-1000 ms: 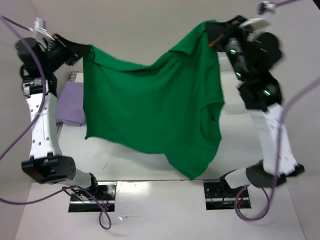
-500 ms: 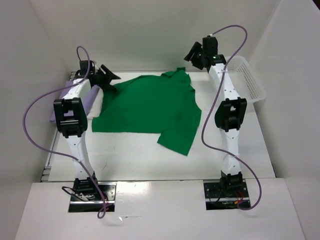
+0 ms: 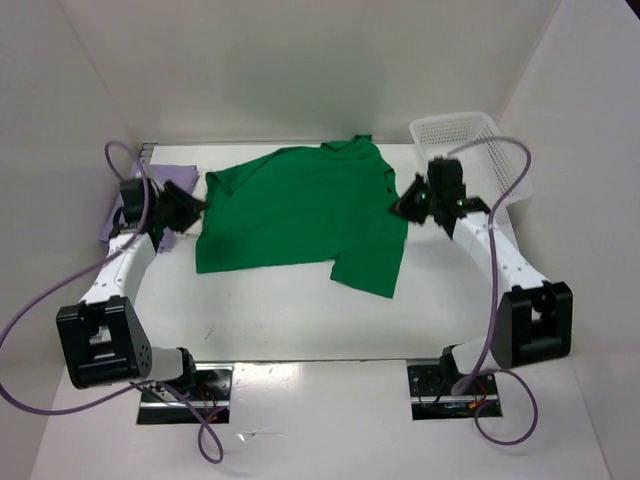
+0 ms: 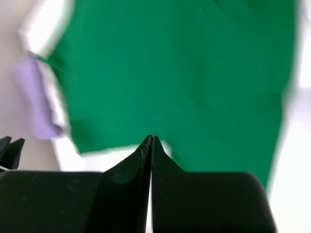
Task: Fold and stack the t-shirts
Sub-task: Flatten out the tshirt, then grap the side of the flattened tshirt closest away from the robot with both arms
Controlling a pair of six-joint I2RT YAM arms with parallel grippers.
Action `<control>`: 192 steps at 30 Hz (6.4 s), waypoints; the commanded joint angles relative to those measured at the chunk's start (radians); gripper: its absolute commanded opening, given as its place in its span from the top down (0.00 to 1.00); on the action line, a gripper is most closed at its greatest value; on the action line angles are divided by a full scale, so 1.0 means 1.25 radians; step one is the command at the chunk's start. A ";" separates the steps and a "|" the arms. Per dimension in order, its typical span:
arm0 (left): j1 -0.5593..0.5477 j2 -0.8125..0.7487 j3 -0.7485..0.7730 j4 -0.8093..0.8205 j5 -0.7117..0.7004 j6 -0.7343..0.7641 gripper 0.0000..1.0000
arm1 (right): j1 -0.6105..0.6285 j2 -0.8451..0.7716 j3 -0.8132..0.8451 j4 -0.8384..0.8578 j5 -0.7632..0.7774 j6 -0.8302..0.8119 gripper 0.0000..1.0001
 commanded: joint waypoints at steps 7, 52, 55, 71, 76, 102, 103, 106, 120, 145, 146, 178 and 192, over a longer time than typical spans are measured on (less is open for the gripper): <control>0.067 -0.085 -0.288 -0.092 -0.061 -0.076 0.41 | -0.012 -0.230 -0.342 -0.033 0.052 0.074 0.61; 0.119 0.047 -0.345 0.126 -0.051 -0.117 1.00 | 0.020 -0.192 -0.570 0.055 0.071 0.245 0.57; 0.112 0.039 -0.338 0.119 -0.051 -0.109 1.00 | 0.028 -0.182 -0.570 0.062 0.062 0.245 0.58; 0.082 0.001 -0.338 0.119 -0.044 -0.109 1.00 | 0.043 -0.142 -0.561 0.021 0.043 0.261 0.69; 0.065 0.001 -0.330 0.115 -0.036 -0.102 1.00 | 0.043 -0.136 -0.504 0.015 0.057 0.242 1.00; 0.147 0.038 0.815 -0.158 0.173 -0.118 1.00 | 0.063 0.074 1.206 -0.268 0.216 -0.090 1.00; 0.147 0.038 0.799 -0.144 0.172 -0.118 1.00 | 0.063 0.124 1.206 -0.268 0.216 -0.102 1.00; 0.147 0.058 0.687 -0.085 0.163 -0.118 1.00 | 0.046 0.208 1.206 -0.243 0.153 -0.105 1.00; 0.072 0.364 0.820 -0.003 0.100 -0.134 1.00 | -0.100 0.536 1.352 -0.095 -0.024 -0.007 1.00; 0.080 0.155 0.231 0.088 0.068 -0.063 1.00 | -0.136 -0.044 0.138 -0.040 -0.062 -0.076 1.00; 0.080 0.133 0.130 0.088 0.068 -0.063 1.00 | -0.136 -0.069 0.092 -0.061 -0.062 -0.076 1.00; 0.142 -0.039 -0.210 -0.149 0.022 0.050 1.00 | -0.107 -0.114 -0.134 -0.121 -0.015 -0.044 1.00; 0.124 0.150 -0.105 -0.031 0.036 -0.017 1.00 | -0.115 0.185 0.114 -0.059 0.049 -0.074 1.00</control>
